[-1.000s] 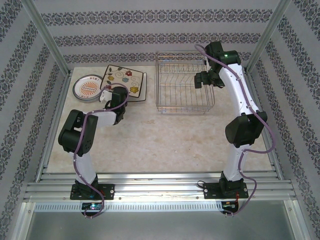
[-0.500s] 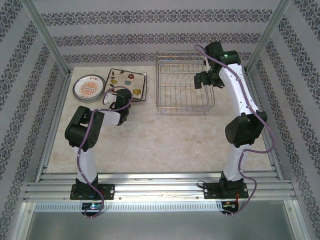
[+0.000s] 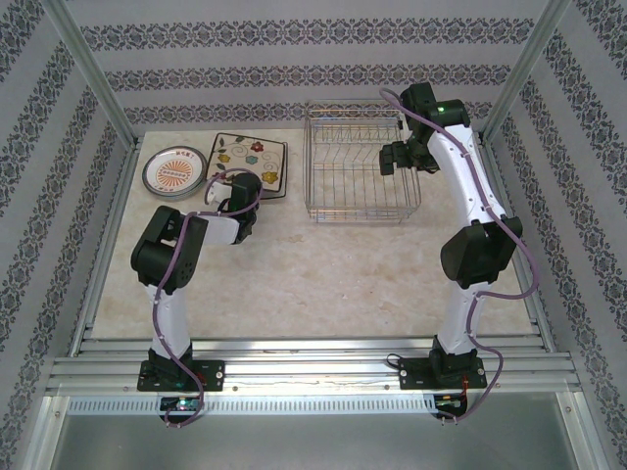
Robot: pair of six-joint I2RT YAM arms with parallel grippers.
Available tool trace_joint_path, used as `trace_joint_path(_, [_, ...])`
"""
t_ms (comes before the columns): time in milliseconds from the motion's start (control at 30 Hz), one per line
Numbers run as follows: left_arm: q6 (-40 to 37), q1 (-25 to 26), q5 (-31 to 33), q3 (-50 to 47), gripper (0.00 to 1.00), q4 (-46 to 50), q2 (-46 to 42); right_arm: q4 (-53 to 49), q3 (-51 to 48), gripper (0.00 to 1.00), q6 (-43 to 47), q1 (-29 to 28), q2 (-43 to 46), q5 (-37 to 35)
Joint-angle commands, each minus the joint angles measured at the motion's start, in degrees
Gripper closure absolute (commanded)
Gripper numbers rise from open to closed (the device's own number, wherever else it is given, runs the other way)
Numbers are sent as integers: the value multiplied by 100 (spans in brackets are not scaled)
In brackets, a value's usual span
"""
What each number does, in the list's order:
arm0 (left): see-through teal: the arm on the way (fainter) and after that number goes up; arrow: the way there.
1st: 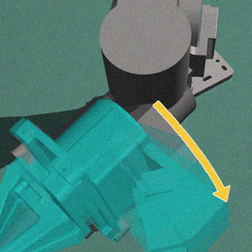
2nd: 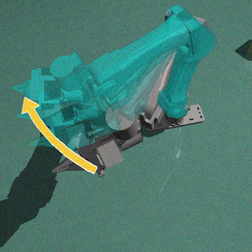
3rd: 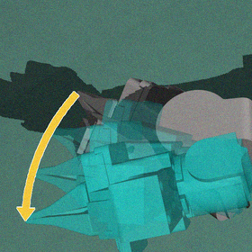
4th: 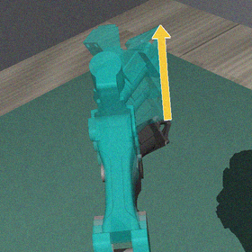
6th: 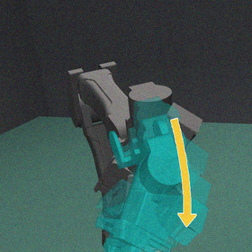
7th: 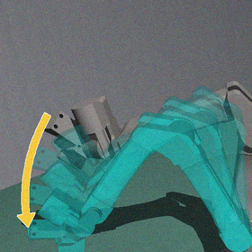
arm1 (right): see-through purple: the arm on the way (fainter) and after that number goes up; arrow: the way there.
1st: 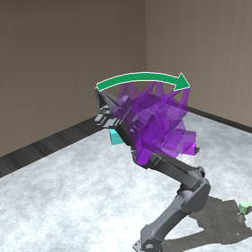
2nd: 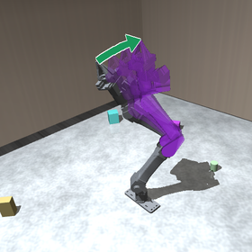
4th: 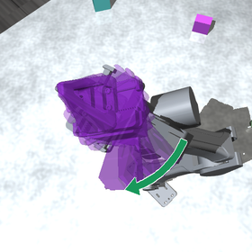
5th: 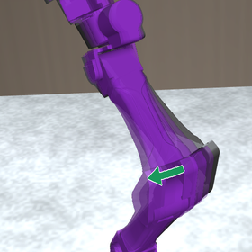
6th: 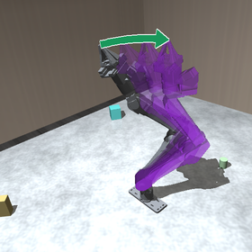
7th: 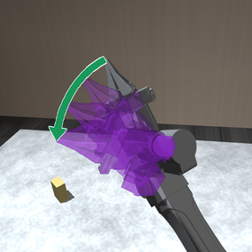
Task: Unload the plates from the dish rack
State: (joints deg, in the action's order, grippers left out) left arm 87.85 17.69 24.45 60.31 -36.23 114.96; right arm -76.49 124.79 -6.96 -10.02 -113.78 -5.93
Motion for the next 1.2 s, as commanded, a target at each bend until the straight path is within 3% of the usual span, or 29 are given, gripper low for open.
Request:
trace_joint_path(0, [291,75,274,427,100,-986,-72,-85,-113,2,118,-63,-13,59])
trace_joint_path(600, [363,80,257,610,95,-537,101,-16,-201,2,133,-78,-13,114])
trace_joint_path(900, [424,84,188,643,84,-369,126,11,-242,2,138,-71,-6,128])
trace_joint_path(1167, [456,103,123,588,81,-236,137,64,-316,2,140,-71,5,159])
